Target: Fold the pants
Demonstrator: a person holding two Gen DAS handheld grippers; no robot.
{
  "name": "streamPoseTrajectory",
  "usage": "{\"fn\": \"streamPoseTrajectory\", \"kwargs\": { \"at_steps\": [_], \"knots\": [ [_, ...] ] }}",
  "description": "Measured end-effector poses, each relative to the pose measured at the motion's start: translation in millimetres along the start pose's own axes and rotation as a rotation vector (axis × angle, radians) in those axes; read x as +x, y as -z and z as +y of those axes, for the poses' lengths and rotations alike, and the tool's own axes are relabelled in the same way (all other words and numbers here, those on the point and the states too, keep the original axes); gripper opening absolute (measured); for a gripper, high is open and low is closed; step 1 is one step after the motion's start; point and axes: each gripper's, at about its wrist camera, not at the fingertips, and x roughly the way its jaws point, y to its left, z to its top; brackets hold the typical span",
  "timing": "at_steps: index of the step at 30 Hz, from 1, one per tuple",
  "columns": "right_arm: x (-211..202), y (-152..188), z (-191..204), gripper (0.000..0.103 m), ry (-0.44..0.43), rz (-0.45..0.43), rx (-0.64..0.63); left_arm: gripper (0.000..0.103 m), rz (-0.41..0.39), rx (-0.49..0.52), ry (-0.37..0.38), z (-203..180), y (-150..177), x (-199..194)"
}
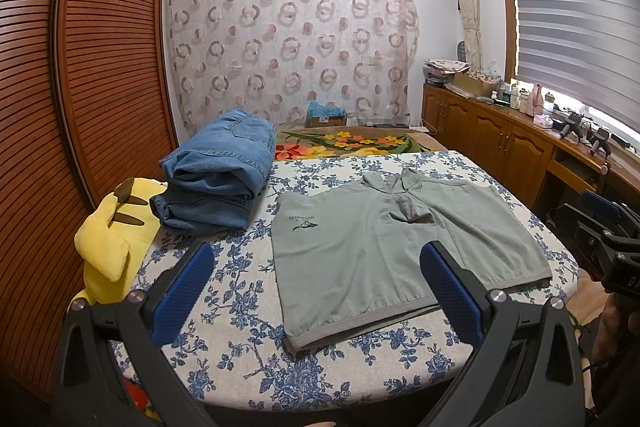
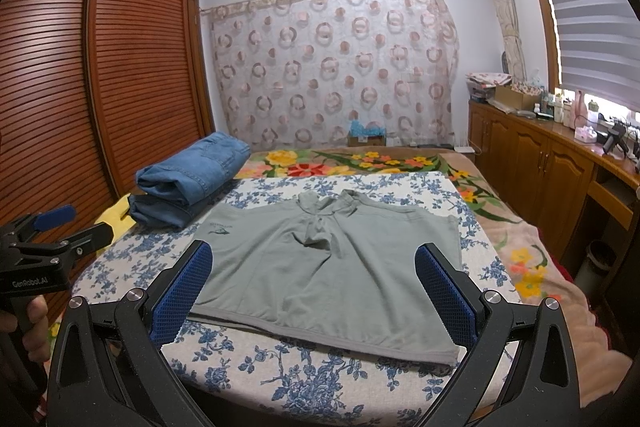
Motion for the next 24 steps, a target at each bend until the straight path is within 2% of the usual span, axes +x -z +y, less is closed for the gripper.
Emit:
{"fn": "streamPoseTrajectory", "kwargs": {
  "at_steps": [24],
  "knots": [
    [2.9,4.2,-5.5,0.103,-0.002,0.007,-0.005,0.103,0.015,-0.002,0.005,-2.1,-1.6,1.4]
  ]
}}
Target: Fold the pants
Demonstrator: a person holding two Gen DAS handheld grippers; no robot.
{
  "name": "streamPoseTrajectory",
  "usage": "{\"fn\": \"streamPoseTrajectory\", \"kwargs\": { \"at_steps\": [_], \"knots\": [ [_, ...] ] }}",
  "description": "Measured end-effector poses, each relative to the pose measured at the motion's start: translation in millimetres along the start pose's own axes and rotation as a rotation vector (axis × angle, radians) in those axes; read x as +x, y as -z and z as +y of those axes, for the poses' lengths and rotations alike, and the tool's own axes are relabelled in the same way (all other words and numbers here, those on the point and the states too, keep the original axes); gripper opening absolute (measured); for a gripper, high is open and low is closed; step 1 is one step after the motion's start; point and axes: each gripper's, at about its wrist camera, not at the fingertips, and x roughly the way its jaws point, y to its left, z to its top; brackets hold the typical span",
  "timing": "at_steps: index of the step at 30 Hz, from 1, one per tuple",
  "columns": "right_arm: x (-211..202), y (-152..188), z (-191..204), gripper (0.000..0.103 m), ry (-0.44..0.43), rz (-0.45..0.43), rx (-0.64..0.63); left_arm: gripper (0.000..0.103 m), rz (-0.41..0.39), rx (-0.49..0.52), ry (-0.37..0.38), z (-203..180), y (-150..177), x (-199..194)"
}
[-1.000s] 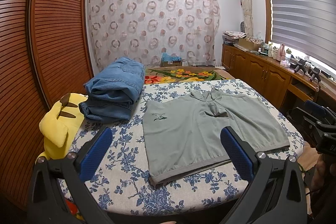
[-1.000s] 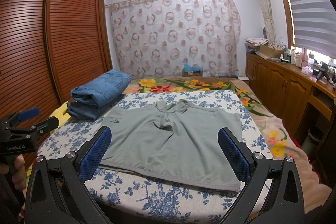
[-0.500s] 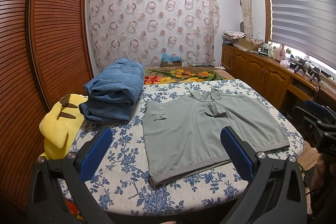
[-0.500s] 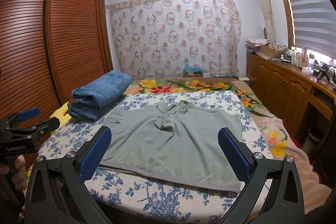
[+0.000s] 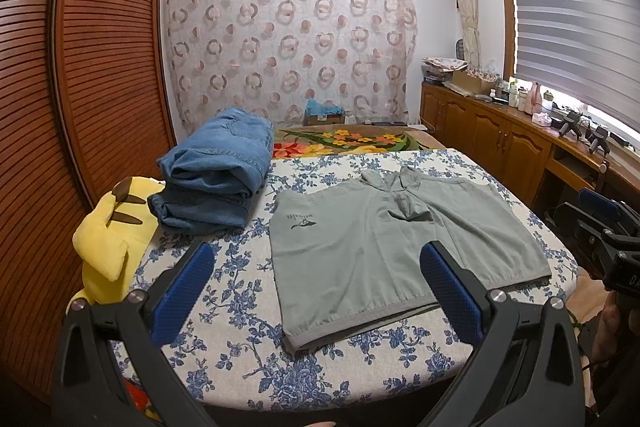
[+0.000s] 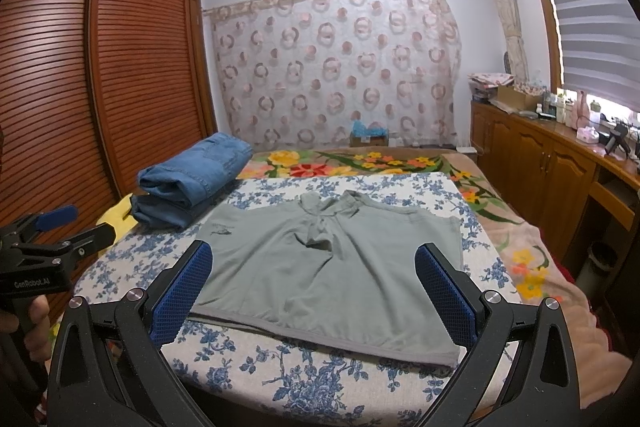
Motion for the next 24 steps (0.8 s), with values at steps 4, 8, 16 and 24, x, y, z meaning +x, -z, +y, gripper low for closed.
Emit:
{"fn": "streamPoseTrajectory", "kwargs": {
  "at_steps": [4,8,16,24],
  "knots": [
    [3,3,0,0.103,-0.007,0.021,-0.009,0.103,0.029,-0.004,0.0,1,4,8],
    [9,7,-9,0.103,-0.005,0.055,-0.02,0.103,0.054,-0.01,-0.001,4,12,19],
    [29,24,-22,0.103,0.013,0.134,-0.037,0.103,0.102,-0.021,0.002,12,30,37],
    [56,49,-38,0.103,0.014,0.22,-0.047,0.103,0.156,-0.032,0.017,20,46,55]
  ]
}}
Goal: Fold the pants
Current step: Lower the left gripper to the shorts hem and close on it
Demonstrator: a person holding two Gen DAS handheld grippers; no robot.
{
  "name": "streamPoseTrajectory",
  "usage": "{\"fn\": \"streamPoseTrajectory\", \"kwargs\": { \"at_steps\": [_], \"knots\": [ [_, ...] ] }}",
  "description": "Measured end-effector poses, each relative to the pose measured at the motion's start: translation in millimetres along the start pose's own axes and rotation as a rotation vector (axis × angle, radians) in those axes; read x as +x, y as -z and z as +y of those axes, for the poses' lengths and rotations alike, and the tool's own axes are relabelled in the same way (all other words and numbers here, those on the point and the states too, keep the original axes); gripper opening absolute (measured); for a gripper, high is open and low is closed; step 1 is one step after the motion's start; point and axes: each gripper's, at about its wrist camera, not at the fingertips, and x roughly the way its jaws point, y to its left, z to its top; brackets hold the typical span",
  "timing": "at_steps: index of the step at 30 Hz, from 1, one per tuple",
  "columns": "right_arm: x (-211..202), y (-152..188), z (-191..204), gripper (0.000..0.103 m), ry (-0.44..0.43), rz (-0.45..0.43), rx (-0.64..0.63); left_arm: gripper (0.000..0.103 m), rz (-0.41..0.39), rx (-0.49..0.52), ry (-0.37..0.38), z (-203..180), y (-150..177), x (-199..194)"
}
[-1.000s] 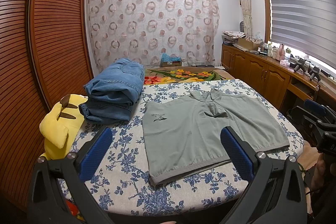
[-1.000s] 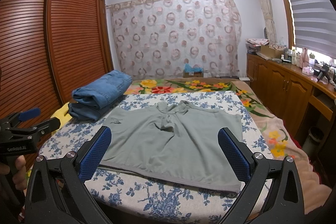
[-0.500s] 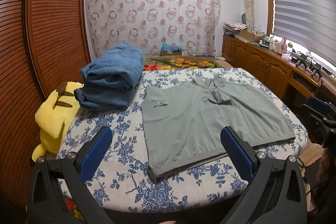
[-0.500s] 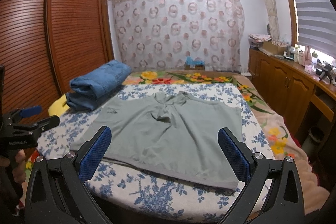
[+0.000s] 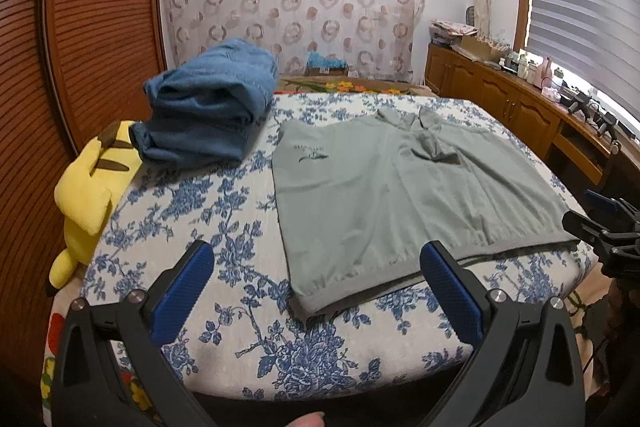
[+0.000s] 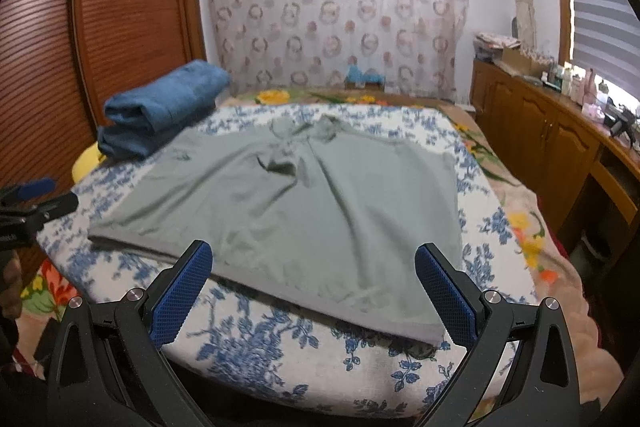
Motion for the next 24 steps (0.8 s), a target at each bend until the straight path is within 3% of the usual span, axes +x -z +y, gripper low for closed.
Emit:
{"fn": "streamPoseTrajectory", "kwargs": {
  "at_steps": [15,19,24],
  "knots": [
    [49,28,-23,0.103,0.047,0.123,-0.007,0.103,0.057,-0.054,0.049,23,26,28],
    [46,35,-21,0.103,0.057,0.081,-0.025,0.103,0.061,-0.05,0.063,26,28,29],
    [45,38,-22,0.103,0.051,0.057,-0.034,0.092,0.084,-0.066,0.105,30,28,32]
  ]
}}
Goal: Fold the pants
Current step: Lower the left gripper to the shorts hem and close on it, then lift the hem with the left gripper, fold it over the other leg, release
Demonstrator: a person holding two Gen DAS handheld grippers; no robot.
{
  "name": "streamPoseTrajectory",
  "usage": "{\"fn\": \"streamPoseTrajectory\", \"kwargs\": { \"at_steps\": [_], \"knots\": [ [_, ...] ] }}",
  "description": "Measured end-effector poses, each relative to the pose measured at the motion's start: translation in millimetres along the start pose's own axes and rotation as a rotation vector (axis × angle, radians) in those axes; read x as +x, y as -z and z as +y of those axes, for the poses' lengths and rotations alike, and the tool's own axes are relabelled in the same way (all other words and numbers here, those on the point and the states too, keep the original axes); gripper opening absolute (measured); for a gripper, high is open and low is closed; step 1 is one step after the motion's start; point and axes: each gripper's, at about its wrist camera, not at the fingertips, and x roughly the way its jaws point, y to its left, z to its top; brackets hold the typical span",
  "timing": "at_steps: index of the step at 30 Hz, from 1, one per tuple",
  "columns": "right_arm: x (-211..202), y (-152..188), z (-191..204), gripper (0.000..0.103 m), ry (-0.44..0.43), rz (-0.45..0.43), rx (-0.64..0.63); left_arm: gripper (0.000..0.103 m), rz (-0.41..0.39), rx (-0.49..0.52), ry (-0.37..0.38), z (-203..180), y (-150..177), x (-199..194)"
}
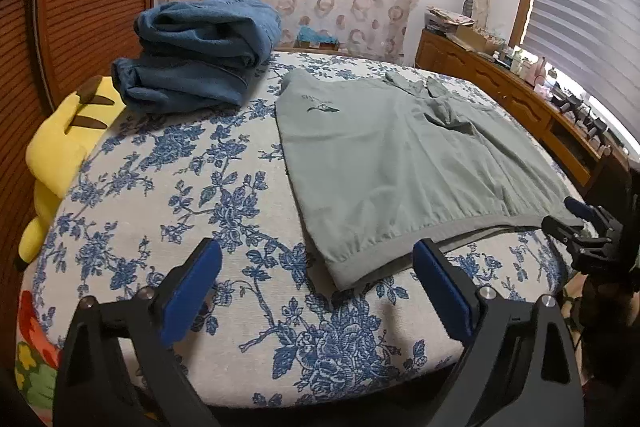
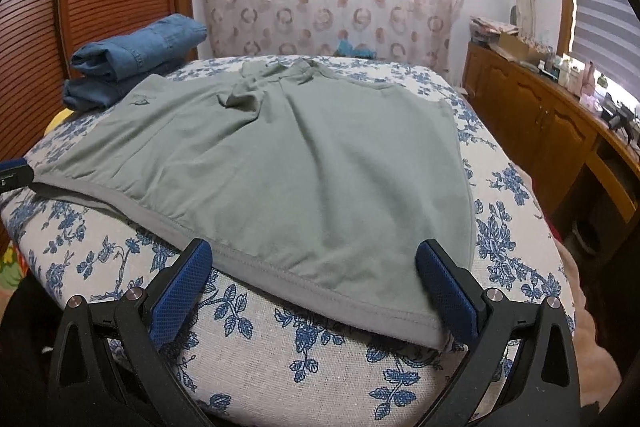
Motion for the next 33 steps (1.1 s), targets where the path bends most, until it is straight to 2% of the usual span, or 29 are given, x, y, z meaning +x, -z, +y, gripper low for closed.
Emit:
{"fn": "streamPoseTrajectory", "kwargs": {
  "at_steps": [8,16,18,23,27,33],
  "knots": [
    [0,-1,0,0.103,-0.007,-0.005,-0.011,0.052,0.057,-0.023,0.059,0,3,7],
    [1,-1,-1,0.103,-0.023,-0.011,-0.02,0.04,0.089,0.075,0.0,-10,2,10],
    [1,-1,-1,0.103,-0.023,-0.012,-0.021,0.02,0.098,0.079,0.027,-12,0,11],
    [0,1,-1,0.103,-0.033,-0.014,-0.027,0.006,0.122,0.069,0.071,-12,-5,10],
    [-1,0,-3,0.103,-0.045,-0.004,-0.038,0.002,0.1,0.065,0.1,-15,-16,4],
    [-7,-2,-8,0.101,-0.065,-0.001,-0.033,0.001,0.066,0.113,0.129,-34,-38,1]
  ]
}}
